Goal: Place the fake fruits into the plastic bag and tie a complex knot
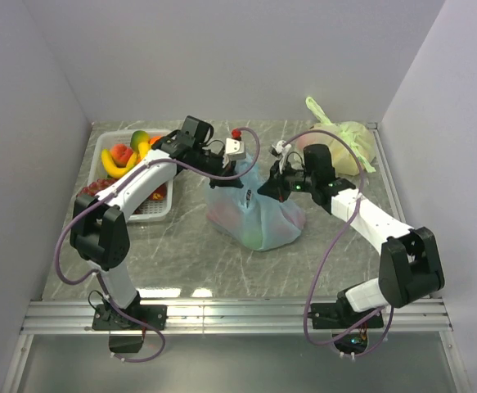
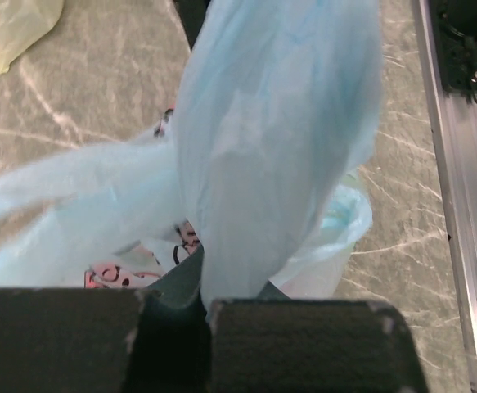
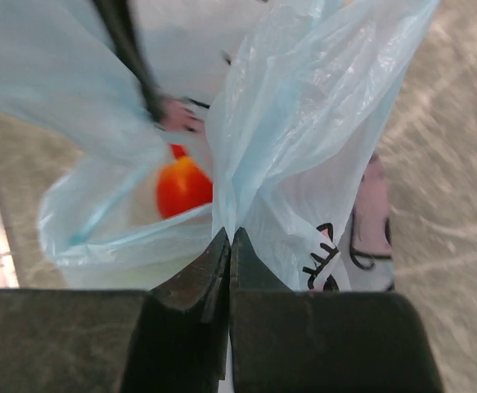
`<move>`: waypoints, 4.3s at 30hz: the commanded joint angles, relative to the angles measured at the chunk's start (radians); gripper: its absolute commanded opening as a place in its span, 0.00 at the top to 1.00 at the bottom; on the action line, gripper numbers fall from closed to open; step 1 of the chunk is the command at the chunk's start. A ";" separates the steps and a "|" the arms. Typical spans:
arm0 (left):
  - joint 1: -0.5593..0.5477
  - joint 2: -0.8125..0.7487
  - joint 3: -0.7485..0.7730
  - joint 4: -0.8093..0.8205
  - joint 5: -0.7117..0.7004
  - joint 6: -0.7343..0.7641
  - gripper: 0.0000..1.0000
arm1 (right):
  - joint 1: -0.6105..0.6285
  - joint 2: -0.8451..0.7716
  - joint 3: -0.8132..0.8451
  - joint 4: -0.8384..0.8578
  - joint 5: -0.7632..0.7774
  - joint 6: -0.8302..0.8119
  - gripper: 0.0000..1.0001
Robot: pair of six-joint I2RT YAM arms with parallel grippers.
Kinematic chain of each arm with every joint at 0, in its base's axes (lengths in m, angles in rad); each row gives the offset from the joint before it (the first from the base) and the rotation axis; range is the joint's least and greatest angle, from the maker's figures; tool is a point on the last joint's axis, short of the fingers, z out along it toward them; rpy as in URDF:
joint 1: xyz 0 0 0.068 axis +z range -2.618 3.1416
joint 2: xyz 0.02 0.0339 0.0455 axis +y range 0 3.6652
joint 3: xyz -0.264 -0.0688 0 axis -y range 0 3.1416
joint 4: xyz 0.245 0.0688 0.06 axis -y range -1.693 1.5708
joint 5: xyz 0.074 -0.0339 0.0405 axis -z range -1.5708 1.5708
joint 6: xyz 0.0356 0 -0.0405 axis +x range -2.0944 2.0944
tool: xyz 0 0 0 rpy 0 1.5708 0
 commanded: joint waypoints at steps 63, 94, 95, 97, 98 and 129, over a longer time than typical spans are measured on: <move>0.173 0.190 0.424 -0.053 0.283 -0.150 0.30 | -0.019 0.125 0.257 -0.307 -0.444 -0.316 1.00; 0.129 -0.304 -0.137 0.059 -0.028 -0.442 0.99 | 0.007 0.070 0.074 0.190 -0.041 0.355 1.00; 0.089 -0.354 -0.212 0.131 -0.032 -0.459 1.00 | 0.015 0.067 0.067 0.199 -0.009 0.376 1.00; 0.014 -0.387 -0.284 0.205 -0.072 -0.495 1.00 | 0.021 0.067 0.059 0.225 0.024 0.453 1.00; -0.009 -0.401 -0.333 0.284 -0.118 -0.564 1.00 | 0.026 0.070 0.060 0.231 0.038 0.476 1.00; -0.104 -0.109 -0.421 0.750 -0.204 -0.936 1.00 | 0.021 -0.043 -0.098 0.300 0.036 0.801 1.00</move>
